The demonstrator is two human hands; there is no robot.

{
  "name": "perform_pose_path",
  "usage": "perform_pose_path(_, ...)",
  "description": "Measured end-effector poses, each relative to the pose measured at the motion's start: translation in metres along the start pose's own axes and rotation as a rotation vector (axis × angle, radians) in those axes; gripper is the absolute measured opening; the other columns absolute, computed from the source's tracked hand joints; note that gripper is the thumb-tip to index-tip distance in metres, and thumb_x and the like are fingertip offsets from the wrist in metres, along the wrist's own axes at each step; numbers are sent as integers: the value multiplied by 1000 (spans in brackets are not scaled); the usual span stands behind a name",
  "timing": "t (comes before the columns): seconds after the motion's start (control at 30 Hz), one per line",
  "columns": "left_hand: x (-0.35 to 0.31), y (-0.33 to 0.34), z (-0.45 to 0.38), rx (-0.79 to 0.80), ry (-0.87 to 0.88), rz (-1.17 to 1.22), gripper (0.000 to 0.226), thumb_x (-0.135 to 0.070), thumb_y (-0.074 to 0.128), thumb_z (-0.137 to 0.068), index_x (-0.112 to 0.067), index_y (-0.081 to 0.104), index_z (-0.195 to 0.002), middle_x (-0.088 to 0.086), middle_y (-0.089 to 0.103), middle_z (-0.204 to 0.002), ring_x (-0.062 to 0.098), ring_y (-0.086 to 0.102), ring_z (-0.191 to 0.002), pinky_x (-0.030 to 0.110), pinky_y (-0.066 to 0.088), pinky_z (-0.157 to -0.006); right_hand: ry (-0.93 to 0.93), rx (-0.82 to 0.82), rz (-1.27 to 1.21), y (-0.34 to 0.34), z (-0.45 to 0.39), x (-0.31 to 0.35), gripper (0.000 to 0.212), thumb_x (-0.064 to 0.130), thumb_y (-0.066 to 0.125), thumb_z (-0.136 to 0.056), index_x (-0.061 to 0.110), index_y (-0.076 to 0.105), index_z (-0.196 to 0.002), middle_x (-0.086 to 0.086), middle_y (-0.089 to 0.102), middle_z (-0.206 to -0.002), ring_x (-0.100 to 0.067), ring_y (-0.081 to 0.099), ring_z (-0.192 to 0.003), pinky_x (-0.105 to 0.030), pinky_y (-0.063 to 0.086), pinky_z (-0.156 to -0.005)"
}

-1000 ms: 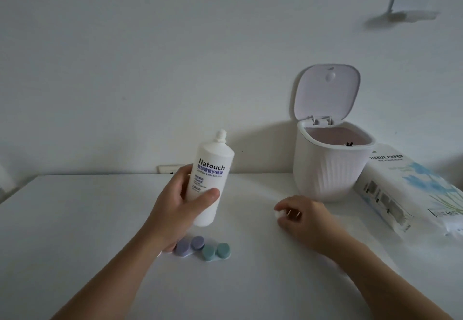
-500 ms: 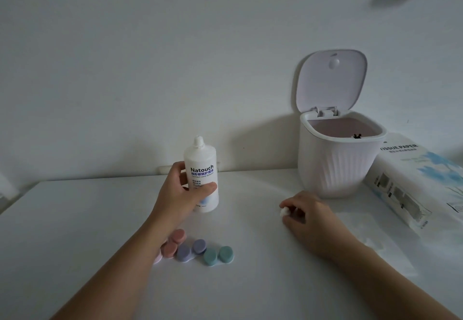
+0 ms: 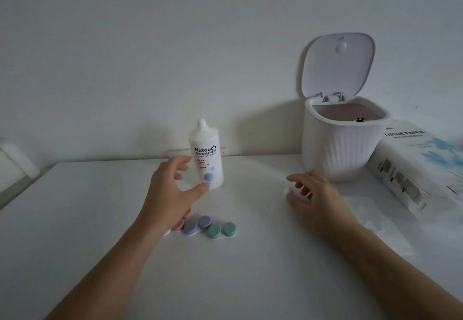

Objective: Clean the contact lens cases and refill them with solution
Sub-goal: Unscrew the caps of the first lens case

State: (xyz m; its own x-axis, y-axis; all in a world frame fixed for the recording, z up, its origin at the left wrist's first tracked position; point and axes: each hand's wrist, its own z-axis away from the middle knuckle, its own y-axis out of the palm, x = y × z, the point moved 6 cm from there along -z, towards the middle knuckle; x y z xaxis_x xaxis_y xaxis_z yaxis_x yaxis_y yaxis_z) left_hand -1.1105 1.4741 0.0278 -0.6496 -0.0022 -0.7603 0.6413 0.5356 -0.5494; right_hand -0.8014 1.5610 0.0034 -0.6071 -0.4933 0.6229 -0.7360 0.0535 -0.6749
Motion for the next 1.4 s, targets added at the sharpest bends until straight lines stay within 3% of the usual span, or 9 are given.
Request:
perform_pose_path(0.13, -14, 9, 43, 333, 295, -236, 48, -66, 69, -67, -40, 71, -107, -28, 52, -117, 0, 43, -110, 21, 43, -90, -100, -5, 20, -5, 10, 15, 20, 17, 75, -86, 23, 74, -106, 11, 56, -89, -1, 56, -78, -8, 39, -71)
perform_pose_path(0.23, -11, 17, 54, 413, 397, -408, 54, -73, 59, -69, -40, 72, -109, -30, 44, -126, -3, 34, -116, 18, 22, -102, -168, 33, 19, -2, 19, 23, 17, 14, 76, -85, 21, 75, -101, 9, 56, -88, -3, 56, -78, -9, 40, -71)
perform_pose_path(0.4, -12, 24, 56, 447, 430, -419, 25, -56, 74, -78, -41, 72, -98, -33, 39, -127, -1, 31, -117, 17, 16, -101, -189, 57, 12, 1, 21, 28, 12, 11, 75, -86, 17, 76, -97, 8, 56, -84, -5, 55, -73, -18, 45, -68)
perform_pose_path(0.5, -20, 31, 55, 449, 427, -404, 36, -68, 62, -75, -43, 70, -99, -33, 42, -125, 0, 33, -116, 28, 28, -101, -222, 106, -35, 2, 22, 33, 13, 14, 78, -85, 19, 75, -96, 9, 58, -80, -12, 57, -69, -18, 46, -65)
perform_pose_path(0.57, -31, 38, 53, 450, 446, -398, 45, -75, 51, -73, -45, 68, -101, -31, 46, -117, -3, 34, -110, 20, 31, -93, -247, 190, -86, 4, 25, 38, 16, 22, 81, -83, 23, 75, -98, 11, 58, -76, -12, 56, -67, -14, 43, -63)
perform_pose_path(0.93, -64, 81, 60, 557, 574, -222, 28, -52, 70, -83, -29, 72, -99, -15, 64, -88, 5, 52, -87, 29, 43, -85, -250, 356, -62, 13, 30, 42, 30, 53, 77, -74, 27, 72, -87, 8, 56, -68, -10, 52, -62, -16, 38, -56)
perform_pose_path(1.1, -59, 90, 63, 581, 513, -159, 30, -47, 74, -81, -23, 73, -98, -12, 61, -84, 10, 54, -84, 32, 46, -79, -281, 398, 12, 18, 32, 44, 22, 44, 80, -79, 24, 69, -84, 9, 56, -68, -9, 54, -67, -13, 37, -57)
perform_pose_path(1.27, -55, 95, 64, 568, 503, -178, 24, -40, 80, -80, -23, 73, -96, -10, 59, -83, 5, 49, -85, 10, 34, -72, -293, 445, 34, 22, 33, 45, 26, 48, 73, -85, 23, 64, -83, 8, 55, -70, -9, 51, -67, -14, 38, -58)
perform_pose_path(1.4, -56, 94, 64, 600, 499, -161, 21, -38, 79, -82, -24, 73, -96, -13, 57, -83, 5, 50, -86, 20, 40, -74, -326, 500, 66, 24, 36, 48, 18, 39, 73, -88, 23, 65, -88, 10, 55, -75, -7, 51, -71, -14, 37, -60)
